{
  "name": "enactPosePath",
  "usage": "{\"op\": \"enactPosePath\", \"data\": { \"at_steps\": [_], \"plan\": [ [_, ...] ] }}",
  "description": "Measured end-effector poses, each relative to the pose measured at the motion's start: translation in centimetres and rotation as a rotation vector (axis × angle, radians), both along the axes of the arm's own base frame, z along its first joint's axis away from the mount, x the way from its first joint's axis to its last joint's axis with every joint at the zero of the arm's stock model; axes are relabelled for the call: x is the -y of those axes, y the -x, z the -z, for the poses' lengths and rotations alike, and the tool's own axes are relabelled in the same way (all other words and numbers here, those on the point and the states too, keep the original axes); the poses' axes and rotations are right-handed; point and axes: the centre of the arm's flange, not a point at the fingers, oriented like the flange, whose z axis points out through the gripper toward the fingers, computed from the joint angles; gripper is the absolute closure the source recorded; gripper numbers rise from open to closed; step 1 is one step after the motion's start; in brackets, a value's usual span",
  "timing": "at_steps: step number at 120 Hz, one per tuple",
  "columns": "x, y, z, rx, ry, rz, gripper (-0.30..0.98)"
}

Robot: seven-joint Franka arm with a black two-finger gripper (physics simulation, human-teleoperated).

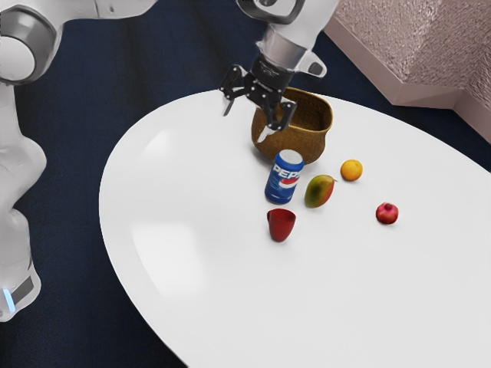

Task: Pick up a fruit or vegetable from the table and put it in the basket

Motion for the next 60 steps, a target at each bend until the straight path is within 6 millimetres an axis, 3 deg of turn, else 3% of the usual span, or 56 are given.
{"op": "enactPosePath", "data": {
  "at_steps": [19,33,42,60],
  "plan": [
    [-3.8,-1.6,-1.0,0.119,-0.027,-0.346,0.0],
    [-6.0,-2.2,-1.3,0.158,-0.032,-0.468,0.0],
    [-5.7,-2.3,-1.6,0.18,-0.018,-0.436,0.0],
    [-3.0,-3.7,-1.9,0.223,-0.045,-0.257,0.0]
  ]
}}
